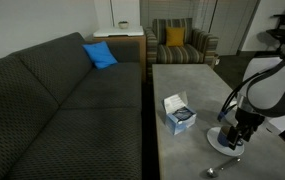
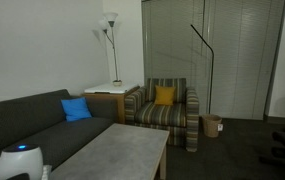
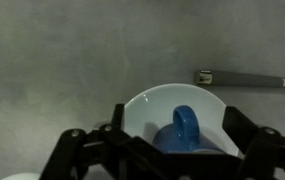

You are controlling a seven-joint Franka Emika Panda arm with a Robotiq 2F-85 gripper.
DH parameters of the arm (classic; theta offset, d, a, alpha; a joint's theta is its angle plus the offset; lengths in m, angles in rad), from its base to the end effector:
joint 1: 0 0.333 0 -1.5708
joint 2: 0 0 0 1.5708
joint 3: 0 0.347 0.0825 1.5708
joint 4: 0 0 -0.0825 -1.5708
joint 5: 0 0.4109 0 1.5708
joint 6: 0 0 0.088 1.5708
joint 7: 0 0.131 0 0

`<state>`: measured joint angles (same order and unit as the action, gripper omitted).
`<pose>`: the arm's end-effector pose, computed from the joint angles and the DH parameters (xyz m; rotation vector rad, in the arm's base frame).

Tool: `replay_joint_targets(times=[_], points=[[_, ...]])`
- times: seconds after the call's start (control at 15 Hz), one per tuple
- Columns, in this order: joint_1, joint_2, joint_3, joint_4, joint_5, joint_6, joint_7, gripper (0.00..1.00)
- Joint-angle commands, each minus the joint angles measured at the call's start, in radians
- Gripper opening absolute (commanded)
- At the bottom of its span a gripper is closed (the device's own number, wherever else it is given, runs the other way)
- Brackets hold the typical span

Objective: Put the mug on the table

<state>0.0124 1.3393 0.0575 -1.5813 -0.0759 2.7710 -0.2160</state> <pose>0.5938 0.0473 -0.1920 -3.0471 -0.4895 0.2213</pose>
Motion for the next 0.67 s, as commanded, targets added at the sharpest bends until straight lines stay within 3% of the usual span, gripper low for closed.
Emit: replay_joint_targets(times=[0.0, 0.07, 0.13, 0.53, 0.6], points=[[0.004, 0.016, -0.012, 0.022, -0.020, -0.003, 0.010, 0.90], [0.003, 0.018, -0.013, 0.024, -0.020, -0.002, 0.010, 0.83], [0.003, 0.018, -0.013, 0.025, -0.020, 0.000, 0.009, 0.88], [0.007, 0.016, -0.020, 0.031, -0.022, 0.002, 0.012, 0.79], [0.009, 0.015, -0.022, 0.033, -0.022, 0.003, 0.013, 0.74]])
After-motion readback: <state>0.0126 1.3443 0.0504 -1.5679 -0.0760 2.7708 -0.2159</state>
